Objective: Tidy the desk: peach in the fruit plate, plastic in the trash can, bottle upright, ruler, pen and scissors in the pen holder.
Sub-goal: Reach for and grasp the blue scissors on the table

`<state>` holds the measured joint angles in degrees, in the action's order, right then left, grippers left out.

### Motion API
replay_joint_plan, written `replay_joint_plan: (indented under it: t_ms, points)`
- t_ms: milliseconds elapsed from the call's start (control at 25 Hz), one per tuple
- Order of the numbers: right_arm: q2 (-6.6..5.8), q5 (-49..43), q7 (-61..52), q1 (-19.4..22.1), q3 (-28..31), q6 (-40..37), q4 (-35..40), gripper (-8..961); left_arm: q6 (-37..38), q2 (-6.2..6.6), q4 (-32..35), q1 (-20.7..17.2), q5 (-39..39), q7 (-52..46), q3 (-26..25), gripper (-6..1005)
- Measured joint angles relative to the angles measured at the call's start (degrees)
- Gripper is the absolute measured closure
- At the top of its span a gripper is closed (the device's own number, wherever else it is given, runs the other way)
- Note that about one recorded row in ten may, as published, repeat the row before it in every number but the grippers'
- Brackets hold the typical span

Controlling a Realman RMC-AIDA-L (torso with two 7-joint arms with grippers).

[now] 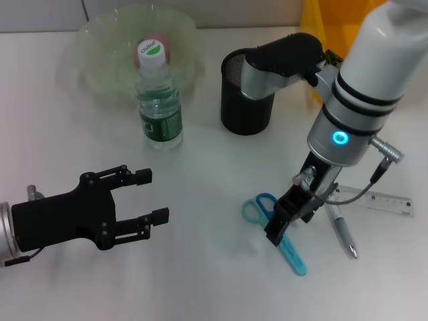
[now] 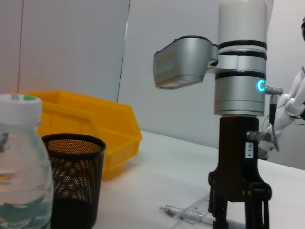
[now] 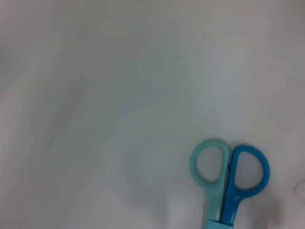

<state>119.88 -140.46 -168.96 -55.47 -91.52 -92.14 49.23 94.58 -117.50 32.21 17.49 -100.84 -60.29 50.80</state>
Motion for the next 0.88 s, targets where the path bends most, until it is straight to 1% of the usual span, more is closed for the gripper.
replay_joint_plan:
  t_ms: [80, 160, 520, 880]
  points:
    - [0.0, 1.4, 0.2, 1.6, 0.0, 0.6, 0.8, 207, -0.5, -0.01, -0.1, -0.1, 0.0, 0.0, -0.1, 242]
    - [0.0, 1.8, 0.3, 2.1, 0.0, 0.6, 1.3, 207, -0.7, 0.0, -0.1, -0.2, 0.1, 0.0, -0.1, 242]
    - [0.0, 1.3, 0.0, 2.1, -1.6, 0.7, 1.1, 210, -1.4, -0.25, -0.1, 0.0, 0.0, 0.1, -0.1, 242]
    - [0.0, 1.2, 0.1, 2.1, -2.0, 2.8, 1.1, 213, -2.3, -0.38, -0.1, -0.1, -0.2, 0.1, -0.1, 242]
